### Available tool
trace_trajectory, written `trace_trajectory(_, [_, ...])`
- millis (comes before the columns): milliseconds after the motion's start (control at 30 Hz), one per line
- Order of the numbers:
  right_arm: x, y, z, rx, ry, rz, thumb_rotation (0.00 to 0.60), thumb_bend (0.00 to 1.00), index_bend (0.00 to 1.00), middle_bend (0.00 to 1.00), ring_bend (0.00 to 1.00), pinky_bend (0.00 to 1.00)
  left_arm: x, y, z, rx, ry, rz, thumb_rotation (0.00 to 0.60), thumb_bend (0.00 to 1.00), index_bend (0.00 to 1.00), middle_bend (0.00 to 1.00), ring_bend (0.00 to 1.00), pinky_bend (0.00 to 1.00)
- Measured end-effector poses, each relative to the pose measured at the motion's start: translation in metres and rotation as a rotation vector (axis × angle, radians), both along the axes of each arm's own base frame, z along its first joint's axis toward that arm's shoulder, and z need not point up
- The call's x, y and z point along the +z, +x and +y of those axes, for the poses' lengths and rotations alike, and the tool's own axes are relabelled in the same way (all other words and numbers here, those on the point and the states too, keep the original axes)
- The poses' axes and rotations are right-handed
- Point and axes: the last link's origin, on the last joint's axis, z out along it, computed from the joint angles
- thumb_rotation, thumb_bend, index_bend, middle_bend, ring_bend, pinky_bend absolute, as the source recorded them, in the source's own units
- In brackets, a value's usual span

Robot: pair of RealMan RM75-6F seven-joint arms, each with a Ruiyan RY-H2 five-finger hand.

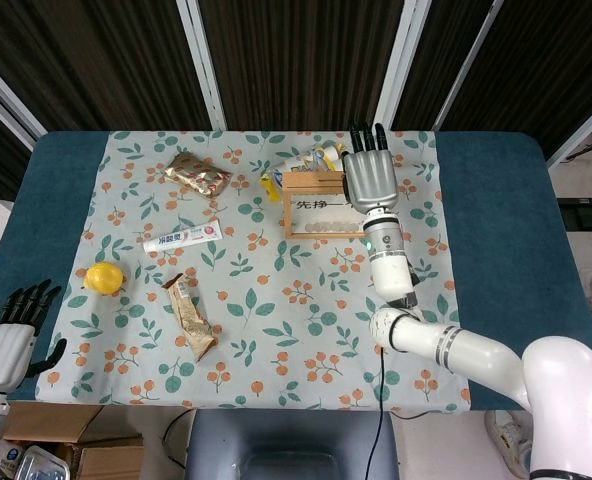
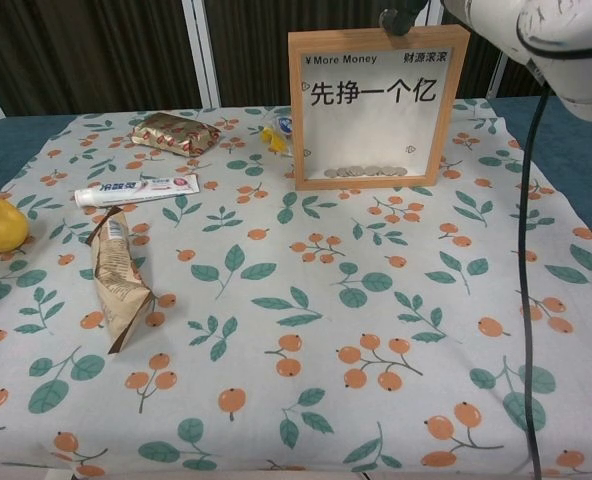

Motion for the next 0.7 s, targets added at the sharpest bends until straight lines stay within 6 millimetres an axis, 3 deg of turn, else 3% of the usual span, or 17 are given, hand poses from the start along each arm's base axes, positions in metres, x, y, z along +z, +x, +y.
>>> trace_trajectory(700, [-0.0005, 0.0013, -0.0030, 0.007, -0.001, -0.011, 0.600, 0.62, 0.70, 0.14, 0.00, 0.00, 0.0007, 0.0028, 0.0019, -0.004, -0.003, 0.012, 0.600, 0.38, 0.00, 0.00, 0.00, 0.00])
